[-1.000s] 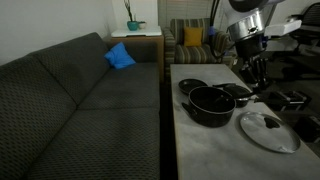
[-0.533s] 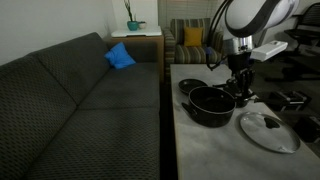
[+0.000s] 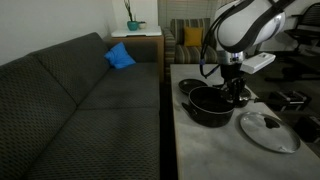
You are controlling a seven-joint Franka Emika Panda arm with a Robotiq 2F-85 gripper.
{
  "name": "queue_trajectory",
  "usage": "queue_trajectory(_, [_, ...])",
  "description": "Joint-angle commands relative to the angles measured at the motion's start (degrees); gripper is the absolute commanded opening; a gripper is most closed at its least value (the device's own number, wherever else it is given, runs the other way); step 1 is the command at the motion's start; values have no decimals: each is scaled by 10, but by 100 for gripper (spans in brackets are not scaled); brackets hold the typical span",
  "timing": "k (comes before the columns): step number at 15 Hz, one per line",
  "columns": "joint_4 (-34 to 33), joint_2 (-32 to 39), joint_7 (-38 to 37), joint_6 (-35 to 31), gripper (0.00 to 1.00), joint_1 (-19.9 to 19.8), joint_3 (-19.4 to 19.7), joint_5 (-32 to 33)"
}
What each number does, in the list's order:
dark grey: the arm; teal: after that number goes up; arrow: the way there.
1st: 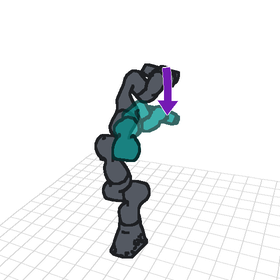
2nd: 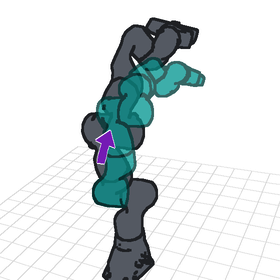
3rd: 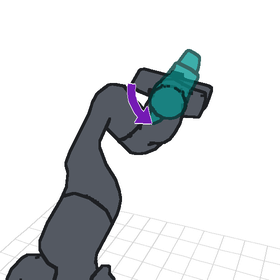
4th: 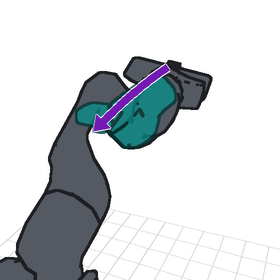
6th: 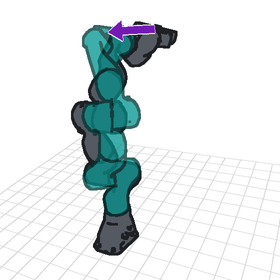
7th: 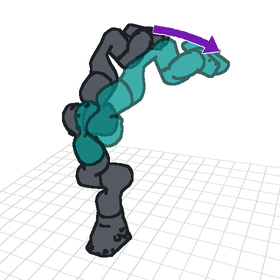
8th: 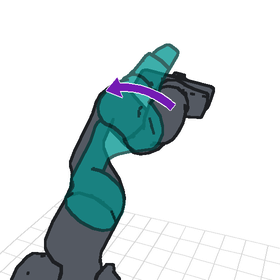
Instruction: Use the big spoon to stir the contents of the big pot
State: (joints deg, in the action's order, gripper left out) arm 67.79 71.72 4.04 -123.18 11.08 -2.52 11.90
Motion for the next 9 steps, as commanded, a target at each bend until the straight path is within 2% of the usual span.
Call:
queue_trajectory(1, [-40, 31, 6, -1, 7, 9, 4, -2])
queue_trajectory(9, [-102, 57, 18, 2, 7, 23, 22, 15])
